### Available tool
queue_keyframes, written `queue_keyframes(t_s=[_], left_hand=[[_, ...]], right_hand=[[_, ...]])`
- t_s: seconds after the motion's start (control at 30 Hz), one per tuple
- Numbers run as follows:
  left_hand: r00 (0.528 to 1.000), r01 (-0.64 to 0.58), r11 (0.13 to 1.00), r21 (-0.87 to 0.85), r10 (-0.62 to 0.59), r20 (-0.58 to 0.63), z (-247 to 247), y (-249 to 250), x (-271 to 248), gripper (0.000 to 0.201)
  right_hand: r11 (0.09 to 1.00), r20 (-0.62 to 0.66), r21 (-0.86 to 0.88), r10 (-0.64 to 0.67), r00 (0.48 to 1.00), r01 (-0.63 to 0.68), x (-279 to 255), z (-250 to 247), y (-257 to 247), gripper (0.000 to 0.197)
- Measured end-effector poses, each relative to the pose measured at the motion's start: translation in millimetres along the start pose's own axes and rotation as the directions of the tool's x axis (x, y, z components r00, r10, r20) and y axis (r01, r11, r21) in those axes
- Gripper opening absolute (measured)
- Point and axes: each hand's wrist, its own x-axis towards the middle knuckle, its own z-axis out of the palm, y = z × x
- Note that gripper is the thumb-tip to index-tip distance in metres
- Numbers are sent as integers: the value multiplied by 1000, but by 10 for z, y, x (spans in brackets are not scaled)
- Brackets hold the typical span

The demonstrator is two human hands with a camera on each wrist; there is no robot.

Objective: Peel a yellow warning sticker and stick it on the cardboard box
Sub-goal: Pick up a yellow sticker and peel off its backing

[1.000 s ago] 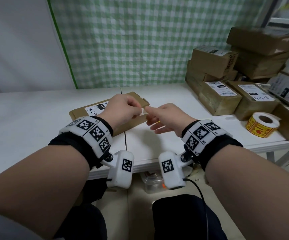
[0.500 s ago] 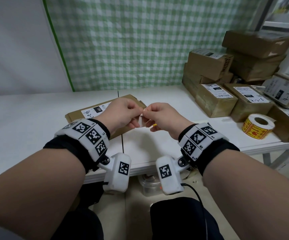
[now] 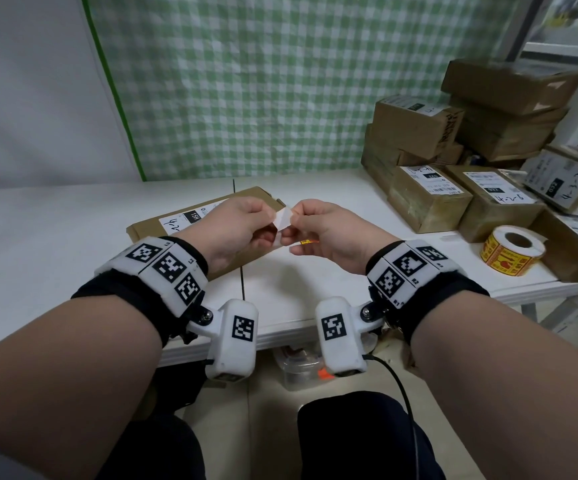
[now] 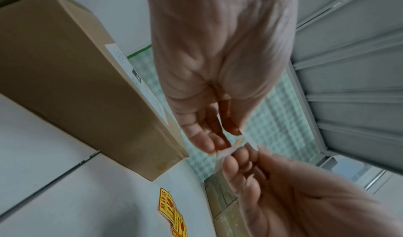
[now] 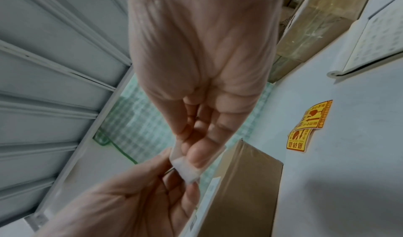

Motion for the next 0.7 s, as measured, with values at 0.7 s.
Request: queue_keyframes(t_s=[0.7], left_hand=[[994, 6, 998, -62, 1, 112, 105, 64, 19, 24]], right_hand=[[999, -49, 8, 34, 998, -34, 23, 4, 38, 19]])
